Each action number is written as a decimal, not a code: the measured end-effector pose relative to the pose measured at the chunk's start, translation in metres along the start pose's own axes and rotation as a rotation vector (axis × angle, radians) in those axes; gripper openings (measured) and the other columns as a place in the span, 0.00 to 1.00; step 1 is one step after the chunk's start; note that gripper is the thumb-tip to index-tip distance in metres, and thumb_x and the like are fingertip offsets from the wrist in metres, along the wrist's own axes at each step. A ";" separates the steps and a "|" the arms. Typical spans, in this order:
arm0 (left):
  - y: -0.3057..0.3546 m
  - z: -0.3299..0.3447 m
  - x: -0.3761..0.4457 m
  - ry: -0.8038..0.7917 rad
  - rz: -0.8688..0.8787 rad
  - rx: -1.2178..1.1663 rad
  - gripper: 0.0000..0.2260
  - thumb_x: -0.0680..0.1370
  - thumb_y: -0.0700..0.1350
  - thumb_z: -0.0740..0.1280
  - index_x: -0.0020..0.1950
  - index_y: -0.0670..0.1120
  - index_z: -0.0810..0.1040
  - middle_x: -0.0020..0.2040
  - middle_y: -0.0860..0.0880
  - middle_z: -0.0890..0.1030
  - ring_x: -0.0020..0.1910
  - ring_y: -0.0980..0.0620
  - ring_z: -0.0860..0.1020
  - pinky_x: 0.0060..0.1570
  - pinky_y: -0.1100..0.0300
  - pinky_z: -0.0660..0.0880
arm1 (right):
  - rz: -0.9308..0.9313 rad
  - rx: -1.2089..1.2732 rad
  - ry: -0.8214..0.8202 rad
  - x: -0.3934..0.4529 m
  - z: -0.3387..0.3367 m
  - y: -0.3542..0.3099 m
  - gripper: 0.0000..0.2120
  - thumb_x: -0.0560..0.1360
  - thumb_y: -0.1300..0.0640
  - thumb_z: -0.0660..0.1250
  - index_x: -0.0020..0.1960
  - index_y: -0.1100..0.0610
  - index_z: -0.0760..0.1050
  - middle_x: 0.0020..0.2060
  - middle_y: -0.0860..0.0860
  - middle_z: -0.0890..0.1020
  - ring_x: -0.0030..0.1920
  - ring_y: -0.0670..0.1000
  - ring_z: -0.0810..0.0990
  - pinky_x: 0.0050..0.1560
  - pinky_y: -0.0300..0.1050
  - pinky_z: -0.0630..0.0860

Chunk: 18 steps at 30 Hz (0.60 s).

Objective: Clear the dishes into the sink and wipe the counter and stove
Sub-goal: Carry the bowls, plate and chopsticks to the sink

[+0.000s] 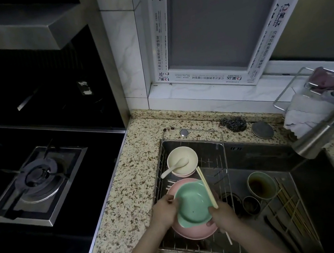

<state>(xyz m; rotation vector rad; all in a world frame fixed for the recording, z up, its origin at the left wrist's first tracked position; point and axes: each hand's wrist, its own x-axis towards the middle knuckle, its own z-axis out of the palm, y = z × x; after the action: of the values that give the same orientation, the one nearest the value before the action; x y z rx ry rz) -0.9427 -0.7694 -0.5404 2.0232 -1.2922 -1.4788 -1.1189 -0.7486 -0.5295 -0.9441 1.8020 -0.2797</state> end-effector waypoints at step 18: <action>-0.025 0.025 0.012 0.073 0.072 0.358 0.17 0.75 0.37 0.58 0.58 0.49 0.79 0.52 0.46 0.83 0.50 0.47 0.81 0.50 0.55 0.78 | 0.150 0.073 -0.128 0.007 -0.001 0.004 0.03 0.79 0.58 0.57 0.46 0.54 0.66 0.22 0.51 0.70 0.12 0.43 0.63 0.18 0.31 0.56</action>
<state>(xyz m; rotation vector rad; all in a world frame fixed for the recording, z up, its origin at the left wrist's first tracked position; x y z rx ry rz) -0.9516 -0.7597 -0.5752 2.1928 -1.6775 -1.1966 -1.1227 -0.7512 -0.5363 -0.7548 1.7232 -0.1849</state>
